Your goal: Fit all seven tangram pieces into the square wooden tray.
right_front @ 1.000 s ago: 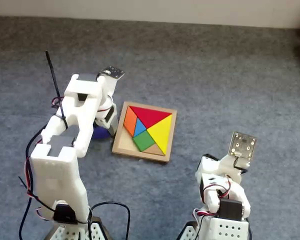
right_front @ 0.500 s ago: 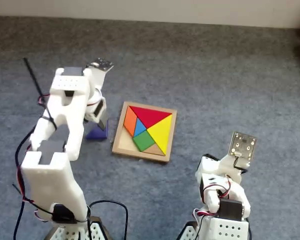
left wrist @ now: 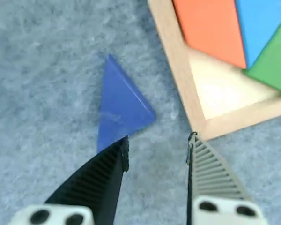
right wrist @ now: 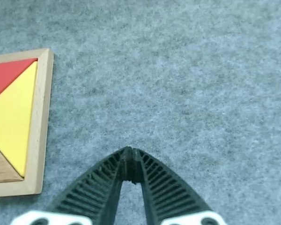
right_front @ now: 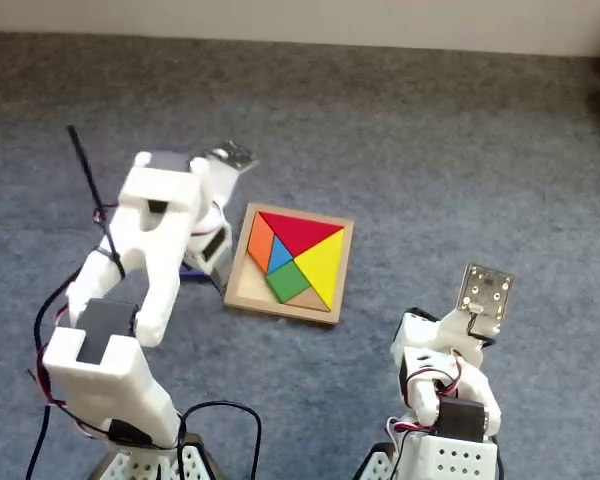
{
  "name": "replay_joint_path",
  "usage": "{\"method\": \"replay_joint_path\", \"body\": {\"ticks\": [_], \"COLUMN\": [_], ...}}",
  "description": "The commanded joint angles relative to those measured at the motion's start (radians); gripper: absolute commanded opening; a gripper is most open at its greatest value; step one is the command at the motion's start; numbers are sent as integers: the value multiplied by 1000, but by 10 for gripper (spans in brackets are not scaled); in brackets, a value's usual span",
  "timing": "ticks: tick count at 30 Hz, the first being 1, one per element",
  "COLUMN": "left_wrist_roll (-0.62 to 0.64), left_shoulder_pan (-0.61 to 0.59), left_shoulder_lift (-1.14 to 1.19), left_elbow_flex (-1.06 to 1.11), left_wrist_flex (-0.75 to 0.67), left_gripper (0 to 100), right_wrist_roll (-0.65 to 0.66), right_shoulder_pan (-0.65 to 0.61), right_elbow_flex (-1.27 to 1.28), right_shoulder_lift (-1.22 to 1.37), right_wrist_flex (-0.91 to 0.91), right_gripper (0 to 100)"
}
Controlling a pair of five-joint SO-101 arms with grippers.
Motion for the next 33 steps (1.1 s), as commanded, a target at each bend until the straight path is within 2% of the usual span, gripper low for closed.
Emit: {"method": "replay_joint_path", "body": {"ticks": [1, 5, 9, 16, 20, 33], "left_wrist_roll": [-5, -6, -8, -3, -3, 0], "left_shoulder_pan": [18, -24, -41, -44, -48, -61], "left_shoulder_lift": [-44, -39, 61, 300, 389, 366], "left_elbow_flex": [79, 96, 42, -268, -386, -424], "left_wrist_flex": [-140, -189, -183, 31, 104, 117], "left_gripper": [204, 204, 204, 199, 171, 150], "right_wrist_roll": [8, 8, 8, 8, 8, 8], "right_shoulder_pan": [8, 8, 8, 8, 12, 13], "right_elbow_flex": [143, 143, 143, 143, 143, 143], "right_shoulder_lift": [-5, -5, -5, -5, -5, -5], "right_wrist_flex": [-36, -36, -36, -36, -36, -36], "right_gripper": [5, 5, 5, 5, 5, 5]}}
